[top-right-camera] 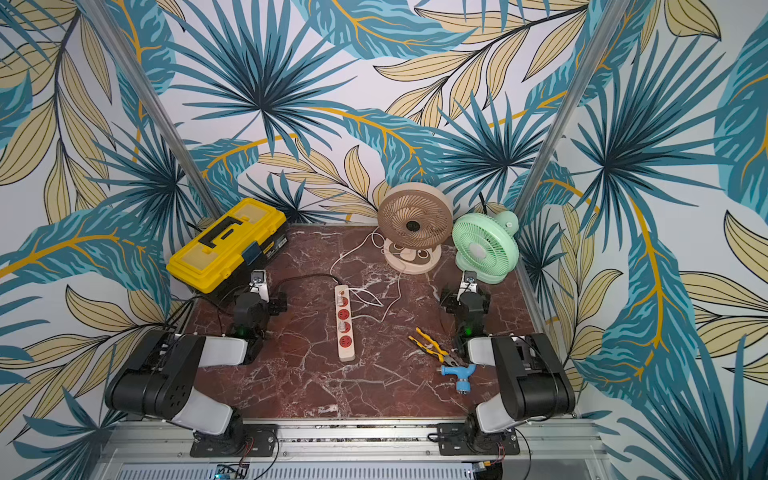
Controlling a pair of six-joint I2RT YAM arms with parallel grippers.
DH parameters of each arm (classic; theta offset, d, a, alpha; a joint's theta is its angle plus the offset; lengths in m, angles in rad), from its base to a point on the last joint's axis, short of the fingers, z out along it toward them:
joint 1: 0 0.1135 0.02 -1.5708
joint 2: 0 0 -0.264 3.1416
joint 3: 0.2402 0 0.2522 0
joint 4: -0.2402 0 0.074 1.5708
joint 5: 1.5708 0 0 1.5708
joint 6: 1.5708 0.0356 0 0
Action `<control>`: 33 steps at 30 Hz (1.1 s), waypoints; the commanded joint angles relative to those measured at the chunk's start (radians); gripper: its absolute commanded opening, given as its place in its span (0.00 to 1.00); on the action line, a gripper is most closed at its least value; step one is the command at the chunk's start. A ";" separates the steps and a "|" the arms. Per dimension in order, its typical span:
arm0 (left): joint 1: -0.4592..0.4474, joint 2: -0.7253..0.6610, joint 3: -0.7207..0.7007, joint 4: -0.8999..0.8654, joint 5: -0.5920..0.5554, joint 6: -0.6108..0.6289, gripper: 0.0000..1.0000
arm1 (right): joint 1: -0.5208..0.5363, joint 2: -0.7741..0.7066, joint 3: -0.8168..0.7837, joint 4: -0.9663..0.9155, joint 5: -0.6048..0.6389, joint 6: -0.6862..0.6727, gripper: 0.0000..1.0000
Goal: Unplug the desk fan from the power strip
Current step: Remove the plug from the socket.
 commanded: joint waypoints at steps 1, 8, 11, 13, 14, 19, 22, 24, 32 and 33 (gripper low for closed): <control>0.008 -0.014 0.013 0.011 0.009 0.000 1.00 | 0.003 -0.003 0.004 -0.002 -0.007 -0.003 0.99; 0.009 -0.013 0.013 0.012 0.009 -0.001 1.00 | 0.003 -0.003 0.003 -0.003 -0.006 -0.001 0.99; 0.009 -0.014 0.013 0.012 0.009 -0.002 1.00 | 0.003 -0.003 0.002 -0.002 -0.006 -0.002 1.00; 0.009 -0.014 0.013 0.012 0.008 -0.001 1.00 | 0.004 -0.015 0.001 0.003 0.006 -0.007 1.00; 0.008 -0.015 0.009 0.021 0.002 0.000 1.00 | 0.005 -0.047 0.011 -0.032 0.015 -0.004 0.99; -0.051 -0.157 0.050 -0.159 -0.133 0.011 1.00 | 0.005 -0.270 0.165 -0.504 0.029 0.088 1.00; -0.081 -0.263 0.163 -0.444 -0.210 -0.083 1.00 | 0.006 -0.383 0.205 -0.621 -0.012 0.164 0.99; -0.079 -0.318 0.214 -0.590 -0.206 -0.264 1.00 | 0.006 -0.445 0.246 -0.716 -0.051 0.233 0.99; 0.053 -0.352 0.346 -0.956 0.337 -0.708 1.00 | 0.009 -0.563 0.309 -0.959 -0.352 0.585 0.98; 0.042 -0.346 0.363 -0.979 0.373 -0.710 1.00 | 0.017 -0.553 0.308 -0.962 -0.383 0.601 0.98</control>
